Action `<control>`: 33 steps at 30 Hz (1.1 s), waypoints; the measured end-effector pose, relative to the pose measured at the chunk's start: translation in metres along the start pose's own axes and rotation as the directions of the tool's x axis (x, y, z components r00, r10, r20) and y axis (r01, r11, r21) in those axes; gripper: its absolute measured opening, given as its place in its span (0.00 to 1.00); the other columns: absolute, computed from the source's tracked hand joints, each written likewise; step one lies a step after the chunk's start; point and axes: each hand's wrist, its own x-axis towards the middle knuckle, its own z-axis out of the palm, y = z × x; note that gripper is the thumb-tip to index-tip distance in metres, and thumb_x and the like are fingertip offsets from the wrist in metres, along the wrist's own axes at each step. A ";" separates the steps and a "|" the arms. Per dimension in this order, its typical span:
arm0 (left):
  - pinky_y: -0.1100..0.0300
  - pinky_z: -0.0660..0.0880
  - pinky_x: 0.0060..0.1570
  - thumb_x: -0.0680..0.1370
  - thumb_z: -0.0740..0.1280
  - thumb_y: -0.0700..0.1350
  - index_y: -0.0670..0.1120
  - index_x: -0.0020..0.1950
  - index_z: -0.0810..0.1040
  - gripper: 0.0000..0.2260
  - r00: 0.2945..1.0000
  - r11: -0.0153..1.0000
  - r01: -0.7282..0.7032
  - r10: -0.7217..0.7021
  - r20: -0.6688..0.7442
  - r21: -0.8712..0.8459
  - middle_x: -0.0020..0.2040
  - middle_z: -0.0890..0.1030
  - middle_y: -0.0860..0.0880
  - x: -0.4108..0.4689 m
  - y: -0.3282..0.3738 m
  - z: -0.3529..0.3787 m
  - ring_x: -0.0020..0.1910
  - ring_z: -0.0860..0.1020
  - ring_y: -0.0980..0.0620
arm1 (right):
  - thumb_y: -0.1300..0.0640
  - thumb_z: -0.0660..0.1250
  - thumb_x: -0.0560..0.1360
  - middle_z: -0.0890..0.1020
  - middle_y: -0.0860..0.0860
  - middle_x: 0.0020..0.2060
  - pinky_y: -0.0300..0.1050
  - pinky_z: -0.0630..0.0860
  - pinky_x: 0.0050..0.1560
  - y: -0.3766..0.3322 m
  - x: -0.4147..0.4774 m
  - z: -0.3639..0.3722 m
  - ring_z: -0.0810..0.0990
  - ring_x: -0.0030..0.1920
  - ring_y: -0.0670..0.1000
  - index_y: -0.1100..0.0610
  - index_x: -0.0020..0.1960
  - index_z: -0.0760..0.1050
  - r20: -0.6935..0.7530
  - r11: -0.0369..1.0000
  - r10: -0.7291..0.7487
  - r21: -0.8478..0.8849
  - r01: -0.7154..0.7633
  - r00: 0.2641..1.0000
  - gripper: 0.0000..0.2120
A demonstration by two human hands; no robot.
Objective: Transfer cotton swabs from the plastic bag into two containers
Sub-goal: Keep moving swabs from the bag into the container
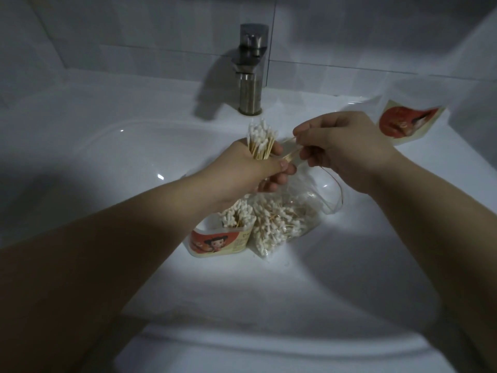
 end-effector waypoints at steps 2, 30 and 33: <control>0.62 0.79 0.36 0.81 0.67 0.33 0.45 0.58 0.77 0.10 1.000 0.998 0.008 -0.008 0.003 0.061 0.42 0.86 0.45 -0.001 -0.001 0.000 0.34 0.81 0.54 | 0.69 0.72 0.72 0.82 0.54 0.30 0.40 0.75 0.30 0.000 0.002 -0.003 0.80 0.30 0.50 0.62 0.44 0.84 -0.055 0.999 -0.013 -0.040 0.011 0.998 0.04; 0.66 0.65 0.23 0.82 0.69 0.44 0.46 0.42 0.80 0.09 0.999 0.976 -0.045 0.044 0.008 0.212 0.29 0.75 0.52 0.000 0.000 0.004 0.27 0.70 0.57 | 0.54 0.61 0.84 0.86 0.37 0.49 0.46 0.84 0.48 -0.003 -0.016 0.013 0.85 0.46 0.43 0.32 0.61 0.76 0.256 0.839 -0.336 -0.356 0.411 0.906 0.16; 0.66 0.66 0.23 0.82 0.69 0.45 0.48 0.39 0.78 0.12 0.999 0.977 -0.017 0.024 -0.028 0.211 0.29 0.76 0.52 0.001 -0.003 0.004 0.27 0.72 0.57 | 0.54 0.60 0.84 0.87 0.43 0.48 0.48 0.84 0.49 0.000 -0.014 0.014 0.85 0.48 0.45 0.41 0.67 0.78 0.300 0.857 -0.233 -0.386 0.341 0.925 0.15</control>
